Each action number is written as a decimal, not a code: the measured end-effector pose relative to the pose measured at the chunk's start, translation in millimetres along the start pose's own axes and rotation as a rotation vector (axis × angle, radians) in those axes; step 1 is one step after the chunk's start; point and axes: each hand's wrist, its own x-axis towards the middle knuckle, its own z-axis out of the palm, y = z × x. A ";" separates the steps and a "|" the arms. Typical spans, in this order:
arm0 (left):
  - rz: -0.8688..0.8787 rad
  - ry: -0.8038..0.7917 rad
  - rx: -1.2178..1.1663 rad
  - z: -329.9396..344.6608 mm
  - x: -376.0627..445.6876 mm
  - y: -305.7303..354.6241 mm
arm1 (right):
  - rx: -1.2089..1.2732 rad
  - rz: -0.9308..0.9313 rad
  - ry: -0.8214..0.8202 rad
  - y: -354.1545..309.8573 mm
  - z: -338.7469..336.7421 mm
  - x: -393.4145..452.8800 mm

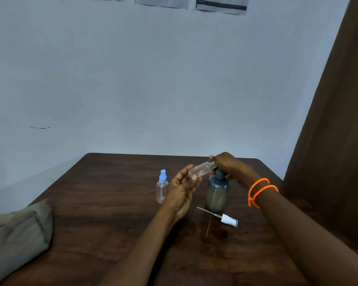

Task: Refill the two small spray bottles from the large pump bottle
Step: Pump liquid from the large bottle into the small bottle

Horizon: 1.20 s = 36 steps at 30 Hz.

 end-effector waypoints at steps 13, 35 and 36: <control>0.018 -0.017 0.064 0.4 -3.3 -2.2 | -0.012 0.074 0.002 -6.7 -5.7 -1.4; 0.029 -0.052 0.030 -3.3 -0.4 -1.3 | -0.084 0.059 -0.002 -10.8 -7.1 -4.2; 0.029 -0.056 0.032 -2.7 -0.5 -1.4 | -0.097 0.066 -0.003 -11.8 -8.4 -3.1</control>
